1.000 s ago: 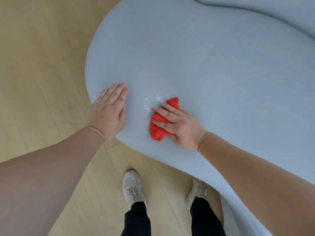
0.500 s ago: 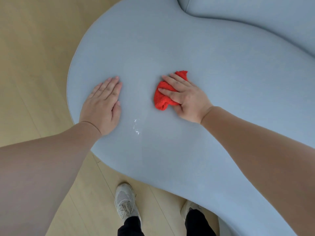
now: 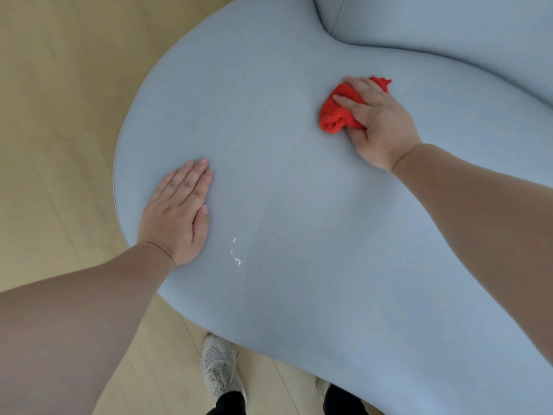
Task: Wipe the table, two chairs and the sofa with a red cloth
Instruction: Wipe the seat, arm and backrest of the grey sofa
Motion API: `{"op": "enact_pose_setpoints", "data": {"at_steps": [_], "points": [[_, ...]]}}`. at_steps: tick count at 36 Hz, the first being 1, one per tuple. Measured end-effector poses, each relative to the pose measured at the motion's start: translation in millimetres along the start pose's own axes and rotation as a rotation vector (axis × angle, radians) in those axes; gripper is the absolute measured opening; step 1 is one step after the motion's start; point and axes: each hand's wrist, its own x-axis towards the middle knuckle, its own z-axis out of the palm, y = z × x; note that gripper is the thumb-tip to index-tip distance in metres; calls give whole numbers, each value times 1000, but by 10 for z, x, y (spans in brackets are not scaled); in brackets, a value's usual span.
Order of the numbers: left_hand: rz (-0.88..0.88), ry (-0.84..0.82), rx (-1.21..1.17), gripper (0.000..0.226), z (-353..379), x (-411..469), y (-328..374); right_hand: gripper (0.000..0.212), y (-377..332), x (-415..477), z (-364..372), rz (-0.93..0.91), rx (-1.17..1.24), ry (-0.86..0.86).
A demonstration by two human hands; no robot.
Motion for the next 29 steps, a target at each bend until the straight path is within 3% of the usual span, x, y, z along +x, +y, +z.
{"op": "enact_pose_setpoints", "data": {"at_steps": [6,13,18,23,29], "points": [[-13,-4,1,54,15,3,-13,58,250,107,-141,219,81,6],[-5,4,-13,54,38,5,-31,54,661,263,-212,487,51,57],[4,1,-15,55,64,10,-54,46,778,364,-226,521,91,120],[3,3,-32,57,96,15,-66,61,664,479,-178,635,8,117],[2,9,-38,57,123,10,-72,59,530,549,-150,666,-67,97]]}}
